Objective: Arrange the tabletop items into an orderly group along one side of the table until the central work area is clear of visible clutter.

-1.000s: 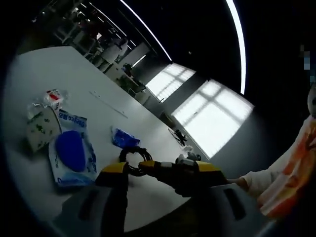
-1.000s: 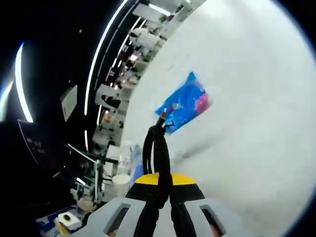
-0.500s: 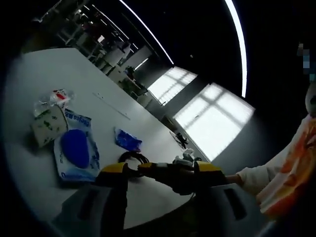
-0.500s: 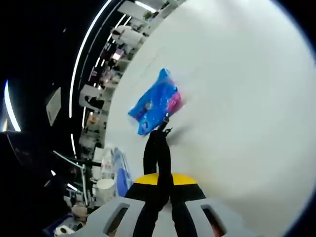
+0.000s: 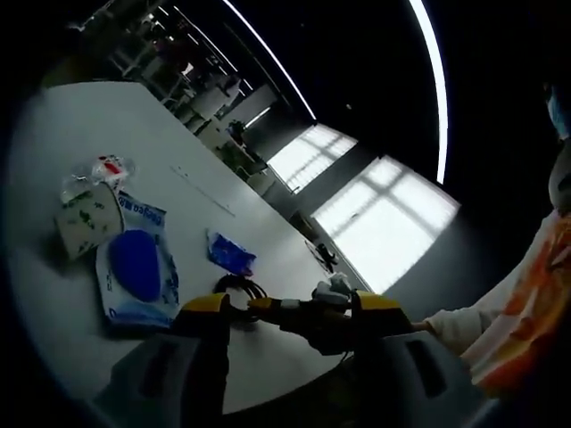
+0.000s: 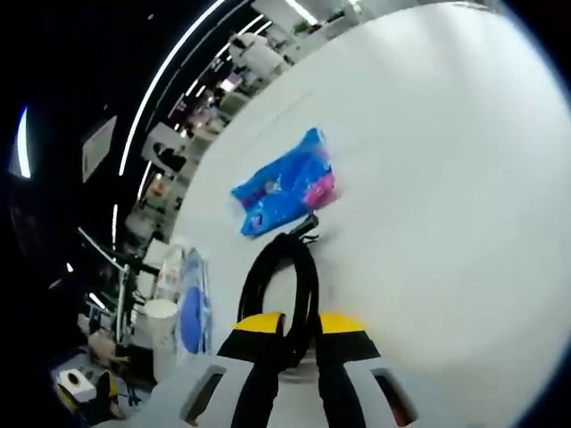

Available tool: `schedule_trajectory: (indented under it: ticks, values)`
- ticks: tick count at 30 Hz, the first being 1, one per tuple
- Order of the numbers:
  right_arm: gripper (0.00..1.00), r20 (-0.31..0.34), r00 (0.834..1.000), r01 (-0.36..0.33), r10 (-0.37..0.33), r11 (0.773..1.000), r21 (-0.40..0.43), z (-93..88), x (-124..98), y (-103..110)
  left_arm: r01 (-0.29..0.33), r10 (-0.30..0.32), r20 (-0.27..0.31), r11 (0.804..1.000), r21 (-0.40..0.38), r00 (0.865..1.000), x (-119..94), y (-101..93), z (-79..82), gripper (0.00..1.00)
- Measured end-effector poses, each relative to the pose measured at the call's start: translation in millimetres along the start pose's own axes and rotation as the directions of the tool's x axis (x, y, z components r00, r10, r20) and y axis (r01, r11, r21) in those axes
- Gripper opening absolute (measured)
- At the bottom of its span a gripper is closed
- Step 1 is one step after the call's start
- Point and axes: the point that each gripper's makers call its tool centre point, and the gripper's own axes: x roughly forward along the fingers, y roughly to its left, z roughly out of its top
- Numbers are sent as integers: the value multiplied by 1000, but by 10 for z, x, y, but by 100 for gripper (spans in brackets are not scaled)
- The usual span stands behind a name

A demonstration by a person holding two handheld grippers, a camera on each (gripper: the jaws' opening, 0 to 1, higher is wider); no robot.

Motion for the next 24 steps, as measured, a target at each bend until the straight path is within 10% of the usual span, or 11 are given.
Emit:
schedule_trajectory:
  ticks: [17,24]
  values:
    - [48,88,996,-23,28,998,-50,142,-232,73,-8,8,-21,1000,19,1000,90,110,56,56]
    - [65,117,991,-52,65,992,-111,143,-386,158,-106,108,-28,990,88,994,60,390,152,66]
